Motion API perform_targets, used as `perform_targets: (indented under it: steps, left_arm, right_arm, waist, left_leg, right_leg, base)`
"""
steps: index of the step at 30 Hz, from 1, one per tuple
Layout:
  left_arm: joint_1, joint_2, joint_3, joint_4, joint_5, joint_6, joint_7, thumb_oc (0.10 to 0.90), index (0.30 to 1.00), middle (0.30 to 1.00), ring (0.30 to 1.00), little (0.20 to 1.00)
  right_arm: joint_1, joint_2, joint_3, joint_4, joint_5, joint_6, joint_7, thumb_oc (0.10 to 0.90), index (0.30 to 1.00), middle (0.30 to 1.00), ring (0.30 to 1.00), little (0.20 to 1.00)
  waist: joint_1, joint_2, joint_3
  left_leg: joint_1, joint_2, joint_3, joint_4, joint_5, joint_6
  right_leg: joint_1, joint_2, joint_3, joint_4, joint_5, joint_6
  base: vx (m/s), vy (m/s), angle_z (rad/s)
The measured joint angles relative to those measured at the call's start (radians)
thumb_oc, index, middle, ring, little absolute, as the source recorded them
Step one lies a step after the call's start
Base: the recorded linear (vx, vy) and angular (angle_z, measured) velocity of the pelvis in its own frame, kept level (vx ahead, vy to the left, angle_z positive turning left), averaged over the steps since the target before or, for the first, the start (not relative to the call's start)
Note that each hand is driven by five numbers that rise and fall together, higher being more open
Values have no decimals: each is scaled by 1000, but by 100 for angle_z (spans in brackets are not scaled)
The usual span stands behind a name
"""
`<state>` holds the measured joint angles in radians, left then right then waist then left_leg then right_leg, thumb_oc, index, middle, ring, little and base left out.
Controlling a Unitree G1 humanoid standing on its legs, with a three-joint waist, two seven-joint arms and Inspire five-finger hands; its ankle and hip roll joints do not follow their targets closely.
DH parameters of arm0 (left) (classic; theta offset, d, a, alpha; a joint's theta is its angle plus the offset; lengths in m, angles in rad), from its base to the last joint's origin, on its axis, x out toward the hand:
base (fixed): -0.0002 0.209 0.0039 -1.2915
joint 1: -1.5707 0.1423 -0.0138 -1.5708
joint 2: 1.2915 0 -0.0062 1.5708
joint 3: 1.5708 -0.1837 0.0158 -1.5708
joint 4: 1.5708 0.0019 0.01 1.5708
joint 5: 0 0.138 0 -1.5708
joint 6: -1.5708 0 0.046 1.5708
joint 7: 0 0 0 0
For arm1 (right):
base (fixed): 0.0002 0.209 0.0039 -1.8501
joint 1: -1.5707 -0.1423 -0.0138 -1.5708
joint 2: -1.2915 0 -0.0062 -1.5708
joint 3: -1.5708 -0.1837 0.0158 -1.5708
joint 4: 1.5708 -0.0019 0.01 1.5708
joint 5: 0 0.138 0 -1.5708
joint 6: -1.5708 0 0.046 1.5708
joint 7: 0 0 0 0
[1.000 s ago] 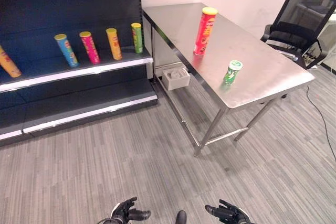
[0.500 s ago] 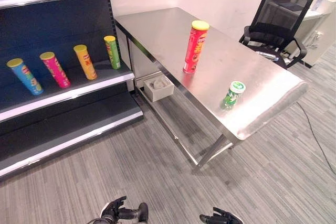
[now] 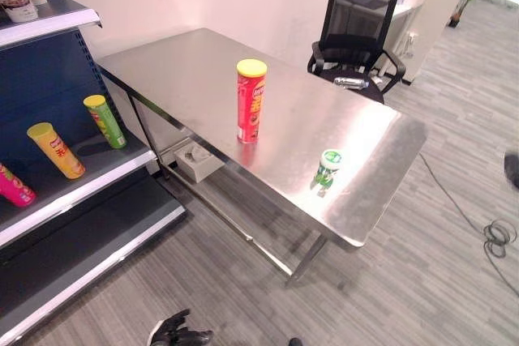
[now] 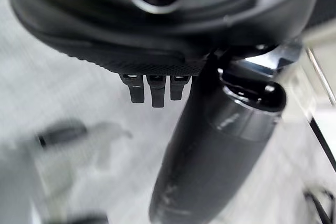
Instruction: Put the goods on the table back onto the shelves and tidy them up.
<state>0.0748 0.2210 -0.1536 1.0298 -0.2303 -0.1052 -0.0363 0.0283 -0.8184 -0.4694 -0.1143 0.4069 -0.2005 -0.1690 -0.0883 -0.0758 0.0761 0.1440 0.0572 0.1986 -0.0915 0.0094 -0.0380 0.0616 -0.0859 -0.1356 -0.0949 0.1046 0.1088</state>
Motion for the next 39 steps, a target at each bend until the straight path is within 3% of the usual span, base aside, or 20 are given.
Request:
perform_targets:
  steps: [3,4,7,8,17,20,22,26,30,34,39]
  left_arm:
    - [-5,-12,-16,-3,6,0,-22,800,900,900,900,900]
    - [-6,-11,-18,25,6,0,-28,800,900,900,900,900]
    - [8,-3,-8,32,-2,3,-38,800,900,900,900,900]
    - [26,13,10,32,-1,2,-38,800,900,900,900,900]
    - [90,32,9,33,19,2,-42,800,900,900,900,900]
    - [88,30,3,31,27,2,-43,800,900,900,900,900]
    - [79,29,0,26,27,2,-42,800,900,900,900,900]
    - [71,23,0,19,27,1,-39,800,900,900,900,900]
    - [78,23,0,19,27,1,-37,800,900,900,900,900]
    - [73,23,1,10,26,1,-33,800,900,900,900,900]
    - [77,24,1,10,15,1,-16,800,900,900,900,900]
  right_arm:
    - [4,-41,88,-92,24,-94,161,800,900,900,900,900]
    - [19,-64,135,-81,53,-90,228,800,900,900,900,900]
    - [50,-57,170,-38,92,-48,295,800,900,900,900,900]
    - [86,-42,187,-7,112,-20,328,800,900,900,900,900]
    - [245,-13,242,-8,196,44,427,800,900,900,900,900]
    - [209,63,320,30,154,53,426,800,900,900,900,900]
    - [177,69,358,92,97,59,415,800,900,900,900,900]
    - [70,121,388,225,6,61,326,800,900,900,900,900]
    - [-33,133,412,302,-75,59,248,800,900,900,900,900]
    - [-82,137,424,345,-130,62,185,800,900,900,900,900]
    - [-154,137,473,347,-128,60,178,800,900,900,900,900]
  waist:
    - [23,0,0]
    - [23,-1,-1]
    - [25,-3,0]
    - [23,8,-1]
    - [-4,34,-4]
    - [-5,41,-2]
    - [4,43,-2]
    - [21,57,5]
    - [31,68,5]
    - [76,78,14]
    - [108,84,21]
  left_leg:
    - [-12,34,-14,0,10,-15]
    - [-12,36,-19,0,8,-19]
    - [-27,22,-21,0,2,-25]
    - [-27,14,-17,0,3,-23]
    - [-31,18,2,-1,3,-22]
    - [-31,17,13,0,2,-22]
    - [-32,17,11,-1,2,-22]
    - [-33,18,8,0,3,-22]
    - [-41,18,-12,0,4,-20]
    - [-44,17,-37,0,8,-18]
    - [-49,17,-65,0,13,-20]
  right_leg:
    - [-2,28,-8,0,-1,-1]
    - [7,28,-28,0,-5,-6]
    - [-1,13,-26,-1,-22,-13]
    - [-4,4,-24,-1,-22,-13]
    - [-19,9,-9,-8,-24,-11]
    - [-26,8,4,-8,-22,-12]
    - [-26,8,3,-8,-22,-12]
    - [-25,9,1,-8,-21,-14]
    - [-22,8,-22,-8,-20,-16]
    - [-11,5,-47,-8,-25,-15]
    - [-3,6,-66,-8,-26,-16]
  base:
    - [24,-51,19]
    - [32,-35,35]
    - [18,-18,13]
    - [22,-27,-5]
    - [8,-7,-6]
    - [16,-16,-15]
    - [0,0,0]
    - [5,-3,1]
    - [22,-21,14]
    - [33,-28,21]
    - [17,-21,16]
